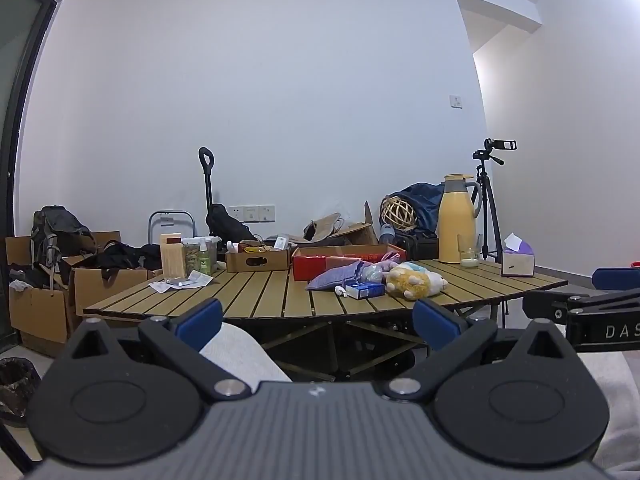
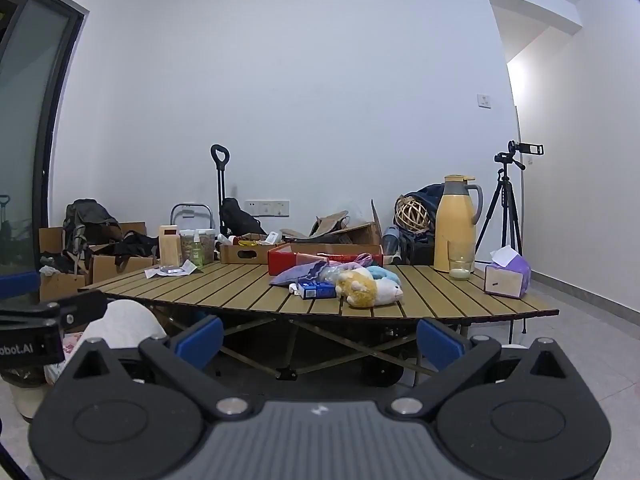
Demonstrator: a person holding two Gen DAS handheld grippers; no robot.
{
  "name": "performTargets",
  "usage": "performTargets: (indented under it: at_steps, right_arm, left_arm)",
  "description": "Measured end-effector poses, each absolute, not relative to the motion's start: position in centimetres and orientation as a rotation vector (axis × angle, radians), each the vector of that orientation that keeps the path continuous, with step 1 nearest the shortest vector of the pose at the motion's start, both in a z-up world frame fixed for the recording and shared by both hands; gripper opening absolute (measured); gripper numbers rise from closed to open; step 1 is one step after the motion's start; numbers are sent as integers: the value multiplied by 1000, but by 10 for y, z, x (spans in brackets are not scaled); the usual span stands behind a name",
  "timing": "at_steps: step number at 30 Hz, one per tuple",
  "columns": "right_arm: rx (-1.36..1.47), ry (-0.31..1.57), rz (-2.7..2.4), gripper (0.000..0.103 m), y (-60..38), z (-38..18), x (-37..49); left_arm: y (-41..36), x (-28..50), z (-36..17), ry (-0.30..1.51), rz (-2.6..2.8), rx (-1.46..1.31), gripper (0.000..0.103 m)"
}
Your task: Organize soft objects
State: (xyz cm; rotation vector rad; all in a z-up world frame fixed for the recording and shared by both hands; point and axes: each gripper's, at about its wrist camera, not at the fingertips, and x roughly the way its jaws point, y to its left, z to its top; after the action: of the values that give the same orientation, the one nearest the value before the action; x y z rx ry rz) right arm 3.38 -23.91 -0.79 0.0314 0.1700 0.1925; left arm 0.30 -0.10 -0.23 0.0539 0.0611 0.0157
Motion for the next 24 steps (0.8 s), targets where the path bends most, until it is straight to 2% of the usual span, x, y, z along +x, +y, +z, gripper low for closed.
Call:
performTargets:
  at_steps: [24]
  right_arm:
    - [44, 177, 192, 103, -239, -10, 36]
  left_arm:
    - [-1, 1, 1, 57, 18, 62, 103]
